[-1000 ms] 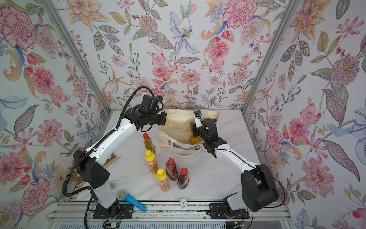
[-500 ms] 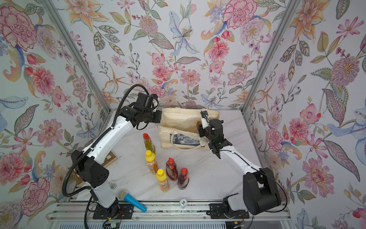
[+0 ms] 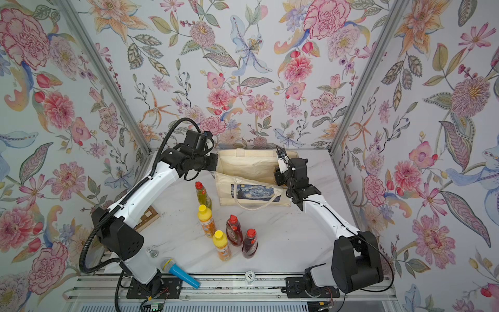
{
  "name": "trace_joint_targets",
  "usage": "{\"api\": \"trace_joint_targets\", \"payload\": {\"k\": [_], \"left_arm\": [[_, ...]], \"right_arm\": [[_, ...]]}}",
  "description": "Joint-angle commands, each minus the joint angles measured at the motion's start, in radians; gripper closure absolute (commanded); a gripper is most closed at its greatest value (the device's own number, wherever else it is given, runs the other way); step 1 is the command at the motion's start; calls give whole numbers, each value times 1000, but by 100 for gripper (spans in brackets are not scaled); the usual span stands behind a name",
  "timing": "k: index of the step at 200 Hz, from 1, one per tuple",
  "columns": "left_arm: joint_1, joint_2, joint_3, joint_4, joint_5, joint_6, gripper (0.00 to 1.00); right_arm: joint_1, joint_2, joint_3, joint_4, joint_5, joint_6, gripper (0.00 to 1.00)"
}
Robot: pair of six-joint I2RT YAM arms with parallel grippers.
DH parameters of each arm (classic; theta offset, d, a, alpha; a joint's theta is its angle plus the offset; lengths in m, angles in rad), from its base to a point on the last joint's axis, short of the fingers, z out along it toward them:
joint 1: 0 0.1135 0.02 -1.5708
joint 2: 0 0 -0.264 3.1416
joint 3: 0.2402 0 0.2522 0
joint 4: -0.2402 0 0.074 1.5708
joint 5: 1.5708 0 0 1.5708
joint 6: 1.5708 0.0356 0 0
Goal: Pack dish soap into the shopping bag
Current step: Place the bottle of dish soap in the shopping bag.
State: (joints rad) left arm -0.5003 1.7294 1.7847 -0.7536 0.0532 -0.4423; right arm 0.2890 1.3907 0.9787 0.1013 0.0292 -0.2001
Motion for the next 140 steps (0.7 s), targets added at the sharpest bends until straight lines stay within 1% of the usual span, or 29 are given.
{"api": "trace_joint_targets", "payload": {"k": [1, 13, 30, 43, 69, 88, 99, 111, 121, 140], "left_arm": [[17, -57, -20, 46, 5, 0, 99], [17, -63, -35, 64, 30, -5, 95], [14, -73, -50, 83, 50, -13, 89], [11, -80, -60, 93, 54, -15, 83], [8, -98, -82, 106, 56, -19, 76], [5, -111, -95, 109, 48, -20, 68], [1, -118, -103, 109, 37, -18, 62], [-6, -124, -110, 106, 22, -16, 51], [-17, -132, -118, 102, 2, -12, 43], [-49, -143, -126, 82, -64, 3, 33]], "right_arm": [[-20, 14, -23, 71, -19, 29, 100], [-15, 27, -31, 83, -40, 47, 100], [-6, 47, -40, 88, -39, 58, 99], [4, 58, -46, 92, -22, 65, 99], [9, 61, -65, 100, 37, 91, 98], [8, 44, -71, 94, 63, 122, 97], [9, 29, -67, 81, 63, 141, 97], [11, 14, -59, 62, 69, 170, 96], [12, -1, -55, 50, 66, 193, 93], [13, -22, -44, 27, 60, 228, 86]]}}
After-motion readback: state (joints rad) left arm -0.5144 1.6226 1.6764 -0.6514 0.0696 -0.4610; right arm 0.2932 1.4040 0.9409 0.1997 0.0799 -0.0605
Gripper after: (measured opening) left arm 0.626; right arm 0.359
